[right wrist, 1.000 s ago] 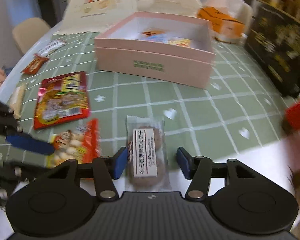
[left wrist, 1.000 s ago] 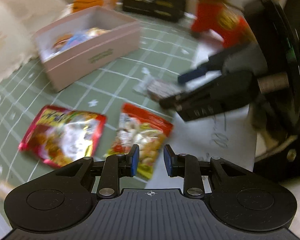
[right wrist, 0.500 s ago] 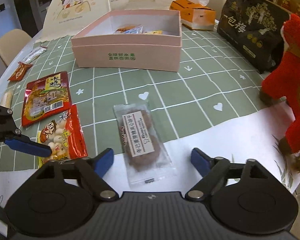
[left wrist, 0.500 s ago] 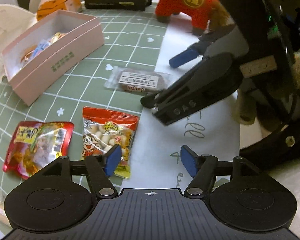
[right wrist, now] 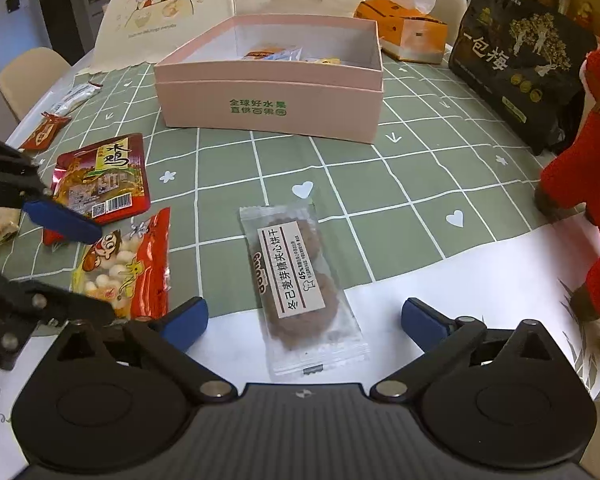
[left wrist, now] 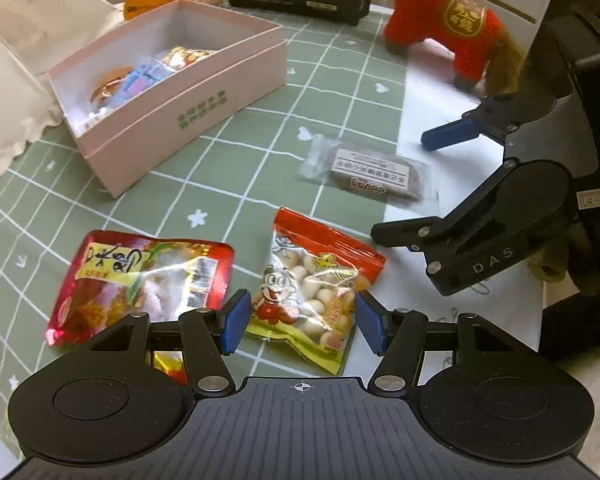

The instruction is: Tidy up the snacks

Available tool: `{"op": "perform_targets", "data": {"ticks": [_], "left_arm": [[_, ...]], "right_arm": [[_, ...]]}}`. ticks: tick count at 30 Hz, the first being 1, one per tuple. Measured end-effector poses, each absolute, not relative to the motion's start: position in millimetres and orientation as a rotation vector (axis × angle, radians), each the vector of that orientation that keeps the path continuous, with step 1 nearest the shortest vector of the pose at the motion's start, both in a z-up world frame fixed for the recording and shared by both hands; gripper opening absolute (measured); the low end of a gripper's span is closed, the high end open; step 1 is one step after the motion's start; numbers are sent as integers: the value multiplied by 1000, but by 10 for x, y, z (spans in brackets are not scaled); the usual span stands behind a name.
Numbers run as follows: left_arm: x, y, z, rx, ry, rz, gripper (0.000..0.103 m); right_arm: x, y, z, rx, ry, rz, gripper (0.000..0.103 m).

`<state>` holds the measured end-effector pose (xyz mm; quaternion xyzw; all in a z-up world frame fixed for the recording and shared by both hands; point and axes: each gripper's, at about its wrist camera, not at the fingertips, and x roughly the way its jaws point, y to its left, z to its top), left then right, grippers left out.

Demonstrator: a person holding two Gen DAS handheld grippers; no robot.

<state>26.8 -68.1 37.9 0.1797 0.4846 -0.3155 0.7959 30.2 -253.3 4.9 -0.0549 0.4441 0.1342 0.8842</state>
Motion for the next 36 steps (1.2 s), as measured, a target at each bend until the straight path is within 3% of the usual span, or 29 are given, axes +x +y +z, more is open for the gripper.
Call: {"op": "perform_targets", "data": {"ticks": [7,17,23,26,27,29,31,36], "left_arm": [[222,-874,278,508,1050,-754,71],[399,-838,294,388,1120,-722,71],[383,-817,304,352,1117,-689,68],[367,-785,316,332,1124,-679,65],[360,-765,321,319,1127,-678,64],[340,-690,342,285,1126,-680,62],[325,-613,381,262,1112,-674,61],[397,-441,674,196,1026,-663,60]], "right_arm": [[276,-2535,42,-116,911,283,103],[308,-2544,65,-120,939,304,102],[518,-2545,128,-107,952,263,83],[549,-2477,162,-128,944,285,55],[551,-2447,182,-141,942,304,39],[560,-2420,243,-138,948,332,34],[560,-2464,358,-87,935,351,8],[557,-2626,694,-7,872,339,8]]}}
